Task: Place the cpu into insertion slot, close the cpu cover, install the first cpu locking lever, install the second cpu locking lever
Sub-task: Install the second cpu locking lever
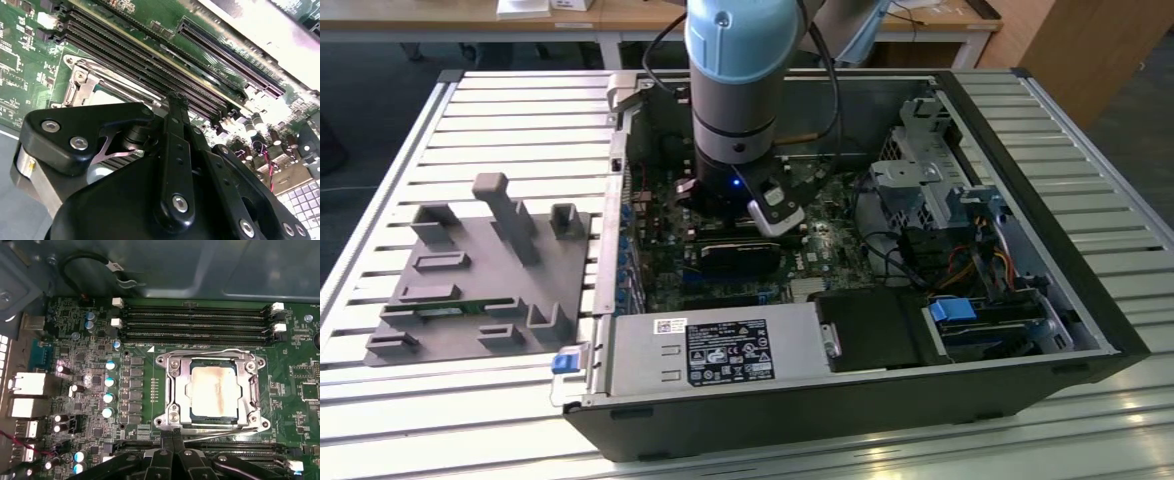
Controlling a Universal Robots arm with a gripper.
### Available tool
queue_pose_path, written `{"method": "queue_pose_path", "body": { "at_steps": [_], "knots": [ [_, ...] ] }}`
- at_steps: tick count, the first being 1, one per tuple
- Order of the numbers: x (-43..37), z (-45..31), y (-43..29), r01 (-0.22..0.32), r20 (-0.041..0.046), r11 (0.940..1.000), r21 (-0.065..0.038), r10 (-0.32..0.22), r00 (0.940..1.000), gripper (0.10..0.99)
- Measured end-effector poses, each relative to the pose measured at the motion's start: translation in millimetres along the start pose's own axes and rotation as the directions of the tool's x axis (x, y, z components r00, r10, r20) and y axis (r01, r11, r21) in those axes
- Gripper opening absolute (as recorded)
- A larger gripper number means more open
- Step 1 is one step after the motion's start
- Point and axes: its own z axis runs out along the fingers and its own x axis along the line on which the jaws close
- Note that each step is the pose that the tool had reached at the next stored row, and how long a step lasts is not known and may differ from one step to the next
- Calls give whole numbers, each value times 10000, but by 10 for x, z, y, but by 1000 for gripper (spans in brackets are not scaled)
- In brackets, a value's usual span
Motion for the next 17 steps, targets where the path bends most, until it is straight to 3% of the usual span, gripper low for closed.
{"method": "queue_pose_path", "body": {
  "at_steps": [4,9,17],
  "knots": [
    [5,6,-18,-3,1,9999,-109,3,10000,106],
    [8,19,-29,-6,3,9994,-349,6,10000,106],
    [25,45,-38,-8,3,9985,-554,8,10000,106]
  ]
}}
